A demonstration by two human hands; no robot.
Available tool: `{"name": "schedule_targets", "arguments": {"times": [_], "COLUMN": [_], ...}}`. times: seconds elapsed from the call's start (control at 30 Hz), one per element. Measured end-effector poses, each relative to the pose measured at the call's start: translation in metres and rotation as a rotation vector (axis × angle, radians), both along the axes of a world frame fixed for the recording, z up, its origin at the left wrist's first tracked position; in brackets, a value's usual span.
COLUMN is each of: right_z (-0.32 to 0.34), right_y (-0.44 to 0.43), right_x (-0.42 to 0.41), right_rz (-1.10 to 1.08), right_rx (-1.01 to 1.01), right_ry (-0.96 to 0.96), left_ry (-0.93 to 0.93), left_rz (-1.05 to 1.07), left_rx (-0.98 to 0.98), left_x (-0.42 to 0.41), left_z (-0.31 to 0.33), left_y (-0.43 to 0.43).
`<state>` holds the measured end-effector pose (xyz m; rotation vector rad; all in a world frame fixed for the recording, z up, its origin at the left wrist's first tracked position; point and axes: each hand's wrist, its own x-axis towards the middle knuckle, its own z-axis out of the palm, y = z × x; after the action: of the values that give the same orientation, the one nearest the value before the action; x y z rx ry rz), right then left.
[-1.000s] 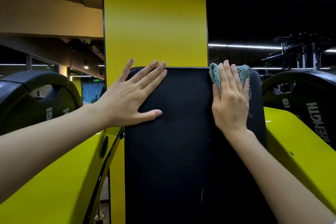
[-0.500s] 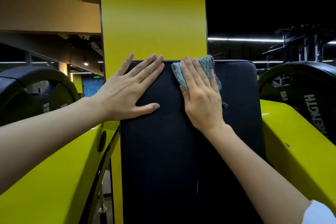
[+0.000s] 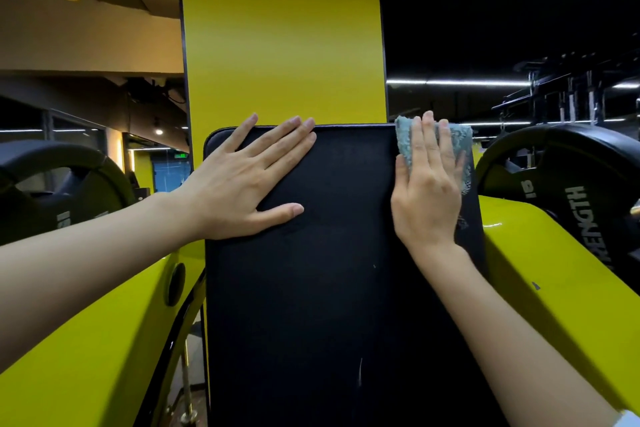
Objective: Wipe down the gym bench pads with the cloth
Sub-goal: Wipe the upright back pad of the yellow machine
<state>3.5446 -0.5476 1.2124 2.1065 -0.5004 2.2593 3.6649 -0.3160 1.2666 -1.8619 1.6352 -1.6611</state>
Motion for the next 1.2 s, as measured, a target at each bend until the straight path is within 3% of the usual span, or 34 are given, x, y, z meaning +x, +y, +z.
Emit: {"name": "schedule_targets", "arguments": {"times": [0.23, 0.4, 0.73, 0.93, 1.2], "right_z": [-0.011, -0.009, -0.004, -0.007, -0.022], "right_y": [0.061, 0.030, -0.037, 0.006, 0.001], "right_x": [0.034, 0.016, -0.026, 0.002, -0.009], "right_rz": [0.076, 0.080, 0.058, 0.037, 0.087], "right_rx": [-0.229, -0.345, -0.174, 0.050, -0.253], "right_ry": [0.050, 0.137, 0.141, -0.021, 0.190], "left_ry": [-0.008, -0.007, -0.009, -0.044, -0.056], "left_rz": [0.010, 0.022, 0.003, -0.002, -0.013], "left_rx": [0.002, 0.005, 0.030, 0.066, 0.094], "left_x": [-0.001, -0.002, -0.002, -0.012, -0.016], "left_z": [0.001, 0.000, 0.002, 0.000, 0.006], "left_y": [-0.001, 0.000, 0.000, -0.026, -0.039]}}
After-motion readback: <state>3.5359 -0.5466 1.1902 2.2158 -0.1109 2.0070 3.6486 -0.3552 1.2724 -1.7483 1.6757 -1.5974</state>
